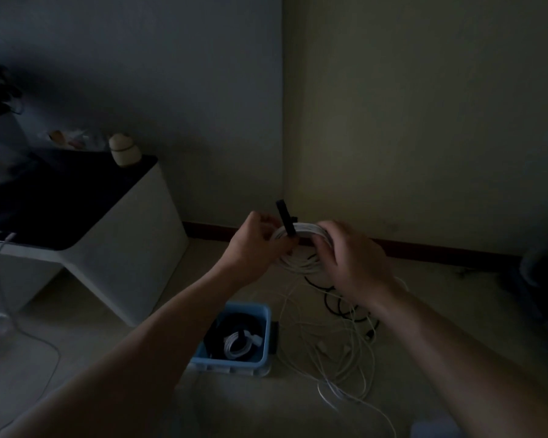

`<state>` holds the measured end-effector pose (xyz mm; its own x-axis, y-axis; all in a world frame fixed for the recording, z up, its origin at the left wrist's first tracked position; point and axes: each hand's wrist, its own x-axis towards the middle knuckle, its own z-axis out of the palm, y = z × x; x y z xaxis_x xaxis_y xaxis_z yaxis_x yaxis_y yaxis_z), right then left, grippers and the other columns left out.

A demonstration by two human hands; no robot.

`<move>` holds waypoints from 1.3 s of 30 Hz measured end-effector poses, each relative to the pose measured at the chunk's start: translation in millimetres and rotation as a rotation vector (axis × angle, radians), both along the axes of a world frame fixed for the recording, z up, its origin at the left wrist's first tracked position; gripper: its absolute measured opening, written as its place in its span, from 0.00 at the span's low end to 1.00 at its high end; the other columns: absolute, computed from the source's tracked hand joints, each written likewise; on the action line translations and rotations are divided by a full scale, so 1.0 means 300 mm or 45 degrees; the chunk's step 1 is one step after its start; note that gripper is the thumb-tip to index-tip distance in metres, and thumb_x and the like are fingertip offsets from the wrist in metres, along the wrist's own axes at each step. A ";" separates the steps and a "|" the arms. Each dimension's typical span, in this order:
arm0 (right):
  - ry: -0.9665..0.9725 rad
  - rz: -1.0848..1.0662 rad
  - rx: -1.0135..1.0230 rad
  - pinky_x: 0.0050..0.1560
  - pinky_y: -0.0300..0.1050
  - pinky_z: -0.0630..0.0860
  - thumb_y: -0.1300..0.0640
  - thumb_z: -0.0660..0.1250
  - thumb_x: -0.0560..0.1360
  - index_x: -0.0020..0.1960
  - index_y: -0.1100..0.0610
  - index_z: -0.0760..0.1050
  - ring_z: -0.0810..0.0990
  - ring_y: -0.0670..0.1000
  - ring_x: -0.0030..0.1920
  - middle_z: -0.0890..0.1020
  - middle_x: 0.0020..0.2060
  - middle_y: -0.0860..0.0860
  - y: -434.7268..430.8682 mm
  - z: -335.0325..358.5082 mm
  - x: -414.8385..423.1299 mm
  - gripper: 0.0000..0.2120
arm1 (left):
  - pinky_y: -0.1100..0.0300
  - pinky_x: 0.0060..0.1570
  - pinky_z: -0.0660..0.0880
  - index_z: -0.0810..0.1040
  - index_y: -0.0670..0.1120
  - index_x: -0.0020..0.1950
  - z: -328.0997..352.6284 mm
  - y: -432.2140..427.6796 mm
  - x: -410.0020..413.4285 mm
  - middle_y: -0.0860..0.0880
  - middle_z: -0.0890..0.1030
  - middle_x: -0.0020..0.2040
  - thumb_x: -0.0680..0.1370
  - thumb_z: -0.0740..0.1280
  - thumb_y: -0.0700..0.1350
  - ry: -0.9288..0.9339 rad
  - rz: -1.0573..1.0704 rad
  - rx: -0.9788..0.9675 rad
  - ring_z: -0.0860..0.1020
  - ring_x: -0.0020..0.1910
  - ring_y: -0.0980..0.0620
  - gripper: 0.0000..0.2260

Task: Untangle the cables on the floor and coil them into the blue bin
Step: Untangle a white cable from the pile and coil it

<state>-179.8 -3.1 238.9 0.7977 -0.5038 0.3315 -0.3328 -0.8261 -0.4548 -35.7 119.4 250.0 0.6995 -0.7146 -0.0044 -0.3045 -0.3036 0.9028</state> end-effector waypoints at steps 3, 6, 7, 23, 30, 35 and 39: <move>0.023 0.003 0.008 0.41 0.44 0.67 0.44 0.54 0.83 0.64 0.51 0.74 0.80 0.52 0.52 0.80 0.54 0.48 -0.001 -0.006 0.000 0.17 | 0.58 0.49 0.81 0.72 0.49 0.59 0.005 -0.002 0.002 0.49 0.83 0.52 0.72 0.77 0.43 0.110 -0.032 -0.052 0.83 0.50 0.52 0.20; 0.044 0.009 0.014 0.40 0.44 0.64 0.44 0.54 0.83 0.64 0.50 0.74 0.80 0.53 0.52 0.81 0.54 0.48 0.000 -0.010 0.003 0.17 | 0.54 0.54 0.80 0.73 0.47 0.62 0.001 -0.001 0.000 0.47 0.83 0.54 0.72 0.76 0.39 0.199 -0.050 -0.089 0.83 0.52 0.50 0.22; 0.044 0.016 0.014 0.40 0.44 0.64 0.44 0.54 0.83 0.64 0.50 0.74 0.80 0.53 0.52 0.81 0.54 0.48 0.001 -0.010 0.002 0.17 | 0.55 0.54 0.80 0.73 0.47 0.62 0.005 -0.001 -0.005 0.47 0.83 0.54 0.72 0.76 0.37 0.218 -0.058 -0.117 0.83 0.52 0.51 0.22; -0.012 0.029 0.192 0.40 0.46 0.67 0.41 0.51 0.82 0.56 0.47 0.74 0.75 0.46 0.43 0.76 0.44 0.42 -0.018 -0.022 -0.003 0.16 | 0.58 0.40 0.76 0.83 0.43 0.51 0.043 0.010 -0.024 0.42 0.83 0.43 0.80 0.61 0.38 0.699 -0.127 -0.362 0.80 0.38 0.50 0.11; -0.014 0.058 0.110 0.43 0.50 0.73 0.40 0.50 0.81 0.61 0.51 0.74 0.78 0.52 0.47 0.79 0.50 0.48 -0.002 -0.004 -0.010 0.21 | 0.59 0.34 0.74 0.82 0.37 0.51 0.041 -0.005 -0.047 0.44 0.80 0.35 0.81 0.63 0.42 0.986 0.019 -0.472 0.77 0.31 0.50 0.10; 0.034 0.021 -0.045 0.39 0.47 0.66 0.45 0.55 0.83 0.58 0.52 0.74 0.79 0.55 0.48 0.80 0.50 0.50 0.000 -0.001 -0.010 0.15 | 0.56 0.35 0.74 0.81 0.37 0.51 0.015 -0.009 -0.049 0.41 0.79 0.38 0.79 0.67 0.47 0.987 0.049 -0.440 0.76 0.32 0.48 0.13; 0.049 0.032 -0.122 0.37 0.46 0.65 0.47 0.57 0.83 0.58 0.53 0.74 0.80 0.57 0.47 0.80 0.50 0.51 0.002 0.003 -0.006 0.13 | 0.54 0.39 0.74 0.83 0.36 0.51 0.013 -0.011 -0.045 0.39 0.79 0.40 0.79 0.69 0.47 1.032 0.140 -0.432 0.77 0.34 0.47 0.13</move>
<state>-181.7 -2.4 239.8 0.8230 -0.4506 0.3458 -0.3269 -0.8736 -0.3605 -49.2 116.2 254.0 0.6382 -0.6963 -0.3284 0.4831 0.0301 0.8750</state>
